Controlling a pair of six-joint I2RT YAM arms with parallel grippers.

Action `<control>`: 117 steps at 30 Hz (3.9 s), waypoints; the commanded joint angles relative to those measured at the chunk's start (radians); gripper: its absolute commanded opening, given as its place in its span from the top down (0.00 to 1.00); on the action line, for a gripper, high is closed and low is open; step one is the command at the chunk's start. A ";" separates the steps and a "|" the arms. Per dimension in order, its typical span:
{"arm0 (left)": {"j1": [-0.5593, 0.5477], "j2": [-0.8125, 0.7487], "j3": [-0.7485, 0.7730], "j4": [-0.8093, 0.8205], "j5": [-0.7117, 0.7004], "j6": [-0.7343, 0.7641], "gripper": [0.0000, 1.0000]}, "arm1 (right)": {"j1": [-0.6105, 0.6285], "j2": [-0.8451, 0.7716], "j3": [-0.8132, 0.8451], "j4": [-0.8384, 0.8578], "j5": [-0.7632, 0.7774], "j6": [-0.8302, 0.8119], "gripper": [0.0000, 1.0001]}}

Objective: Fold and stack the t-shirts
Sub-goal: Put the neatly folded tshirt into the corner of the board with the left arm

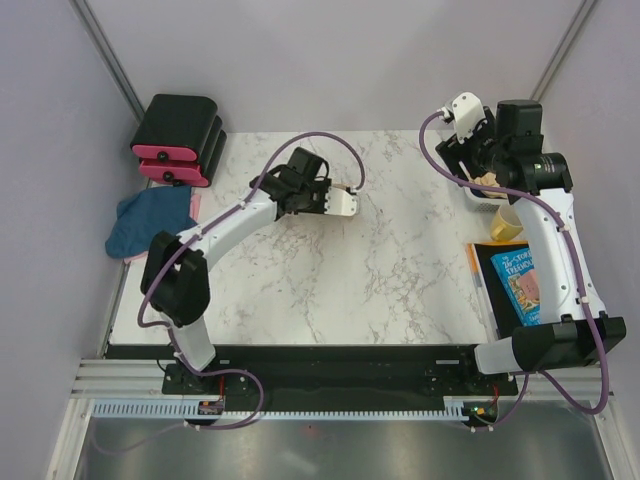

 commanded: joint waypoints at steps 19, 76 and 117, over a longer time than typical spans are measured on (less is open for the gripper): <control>0.440 -0.253 0.288 -0.126 -0.158 0.258 0.98 | 0.003 -0.014 0.044 0.035 -0.011 0.016 0.23; 0.824 -0.349 0.152 -0.059 -0.580 -0.012 0.98 | 0.009 -0.046 -0.030 0.038 -0.043 0.039 0.23; 0.630 -0.176 -0.437 0.428 -0.483 -0.409 0.98 | 0.012 -0.045 -0.008 0.002 -0.065 0.054 0.23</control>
